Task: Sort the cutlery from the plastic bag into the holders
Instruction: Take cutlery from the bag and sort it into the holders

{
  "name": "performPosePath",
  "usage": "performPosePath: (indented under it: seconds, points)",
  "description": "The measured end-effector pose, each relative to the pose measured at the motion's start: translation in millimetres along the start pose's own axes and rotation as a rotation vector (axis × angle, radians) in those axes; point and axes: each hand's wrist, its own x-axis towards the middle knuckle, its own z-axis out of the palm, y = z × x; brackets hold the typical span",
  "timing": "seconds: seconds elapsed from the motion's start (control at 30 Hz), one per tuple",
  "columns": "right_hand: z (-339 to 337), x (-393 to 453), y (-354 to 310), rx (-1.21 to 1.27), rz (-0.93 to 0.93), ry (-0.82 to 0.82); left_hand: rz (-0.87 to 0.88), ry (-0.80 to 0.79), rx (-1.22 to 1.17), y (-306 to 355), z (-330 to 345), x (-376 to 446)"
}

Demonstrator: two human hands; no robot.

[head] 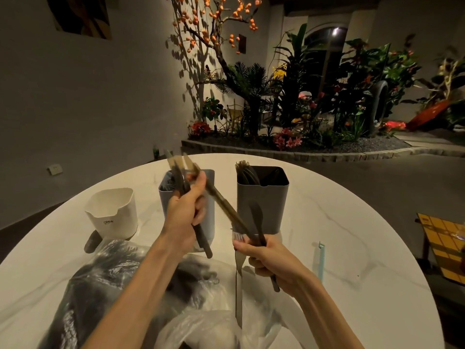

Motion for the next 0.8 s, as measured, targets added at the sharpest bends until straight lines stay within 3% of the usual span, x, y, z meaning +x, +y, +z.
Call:
performPosePath:
  seconds: [0.17,0.33,0.5,0.67,0.8]
  points:
    - [-3.5,7.2,0.6,0.098,-0.076,0.203,0.002,-0.023,0.145,6.1,-3.6,1.7]
    - [-2.3,-3.0,-14.7,0.204,-0.32,0.399,0.046,-0.136,0.246,-6.5,10.2,-9.3]
    - [7.4,-15.1,-40.0,0.318,-0.5,0.344,-0.031,-0.261,0.053,-13.4,17.7,-25.7]
    - [20.6,-15.3,-31.6,0.201,-0.531,0.363,0.086,-0.274,0.317,-44.2,6.2,-36.1]
    - [24.5,-7.9,-5.2,0.237,-0.364,0.296,-0.19,-0.221,0.298,-73.3,-2.0,-51.0]
